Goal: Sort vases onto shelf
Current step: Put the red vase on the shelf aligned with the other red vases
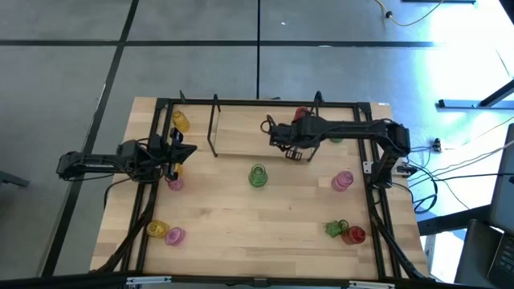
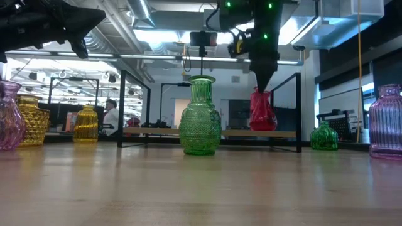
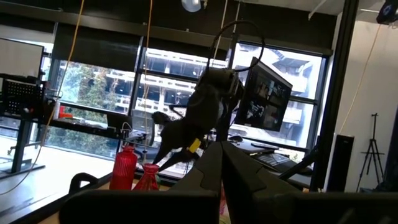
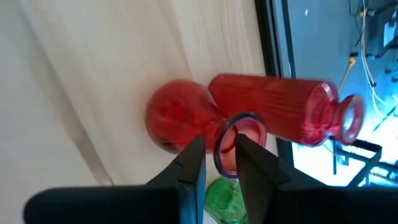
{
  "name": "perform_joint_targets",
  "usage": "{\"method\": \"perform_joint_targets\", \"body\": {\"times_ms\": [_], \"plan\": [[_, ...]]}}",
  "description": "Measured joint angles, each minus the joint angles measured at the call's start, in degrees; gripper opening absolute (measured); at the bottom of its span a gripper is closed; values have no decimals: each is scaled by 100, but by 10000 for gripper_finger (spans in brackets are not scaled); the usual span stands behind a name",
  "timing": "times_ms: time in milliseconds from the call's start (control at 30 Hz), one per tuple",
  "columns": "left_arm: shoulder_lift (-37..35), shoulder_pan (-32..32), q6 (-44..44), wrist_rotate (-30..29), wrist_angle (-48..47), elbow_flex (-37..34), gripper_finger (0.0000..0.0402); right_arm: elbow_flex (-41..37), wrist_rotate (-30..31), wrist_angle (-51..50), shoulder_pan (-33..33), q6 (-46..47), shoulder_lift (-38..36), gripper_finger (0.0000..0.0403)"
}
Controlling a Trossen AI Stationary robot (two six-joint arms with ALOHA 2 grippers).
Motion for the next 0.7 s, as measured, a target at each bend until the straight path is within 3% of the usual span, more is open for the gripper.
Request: {"method": "perform_joint_targets", "body": {"times_ms": [267,700], "plan": [[0,-1,-3,2,0,0,1,748,-171,-487,554,229,-42,74],[1,-2,-23,20,-2,0,1,382,-908,-530,1988,1066,-842,74]]}}
